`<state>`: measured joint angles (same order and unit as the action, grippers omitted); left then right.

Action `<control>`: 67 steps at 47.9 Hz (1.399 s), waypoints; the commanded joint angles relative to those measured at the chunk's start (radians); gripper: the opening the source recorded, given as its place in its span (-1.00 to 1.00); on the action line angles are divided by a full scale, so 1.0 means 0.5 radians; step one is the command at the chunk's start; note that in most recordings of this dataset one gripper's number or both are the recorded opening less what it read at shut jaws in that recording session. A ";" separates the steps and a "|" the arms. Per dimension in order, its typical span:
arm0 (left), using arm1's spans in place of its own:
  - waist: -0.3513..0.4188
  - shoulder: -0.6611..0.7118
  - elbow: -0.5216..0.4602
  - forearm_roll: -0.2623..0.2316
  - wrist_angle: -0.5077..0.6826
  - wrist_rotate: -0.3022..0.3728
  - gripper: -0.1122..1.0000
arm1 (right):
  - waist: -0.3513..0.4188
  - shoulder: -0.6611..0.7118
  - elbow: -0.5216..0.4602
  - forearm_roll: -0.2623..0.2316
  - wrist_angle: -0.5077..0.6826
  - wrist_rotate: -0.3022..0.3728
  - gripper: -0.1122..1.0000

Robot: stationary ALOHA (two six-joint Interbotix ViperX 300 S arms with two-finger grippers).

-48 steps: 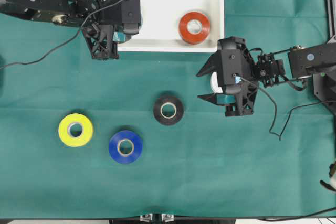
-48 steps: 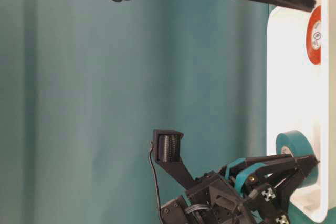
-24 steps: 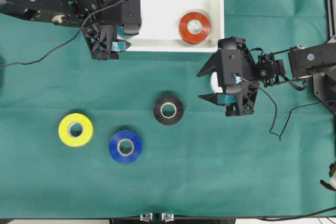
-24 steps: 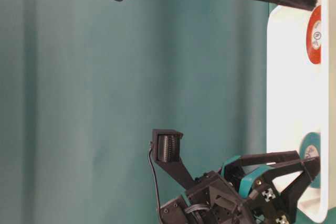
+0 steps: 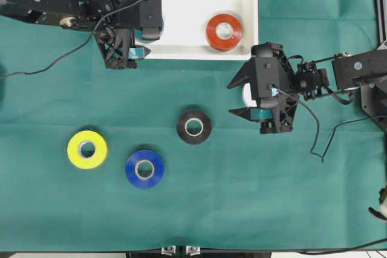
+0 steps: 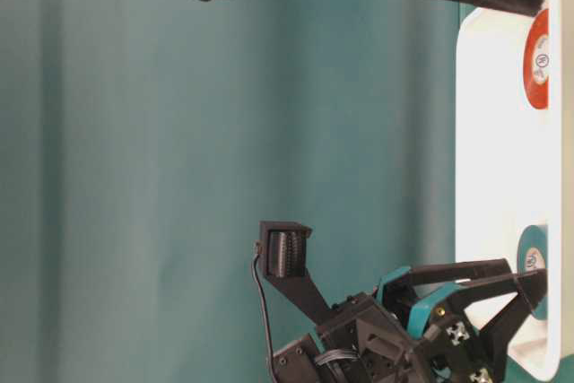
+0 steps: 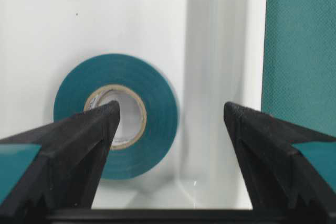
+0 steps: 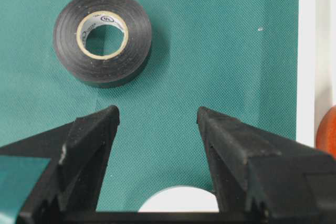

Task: Put the tape alternately from left to right into the white case.
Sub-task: 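Lower the teal tape into the tray's left side and release, then move the right gripper to the black tape roll and grasp it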

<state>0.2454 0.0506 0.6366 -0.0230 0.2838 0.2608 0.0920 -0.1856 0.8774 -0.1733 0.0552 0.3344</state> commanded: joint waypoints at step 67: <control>-0.497 -0.454 0.282 -0.006 0.215 -0.614 0.71 | 0.006 -0.025 -0.028 0.000 -0.021 0.009 0.43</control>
<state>0.0046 -0.1611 0.7793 -0.0245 0.3988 -0.0430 0.0920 -0.1856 0.8774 -0.1733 0.0537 0.3375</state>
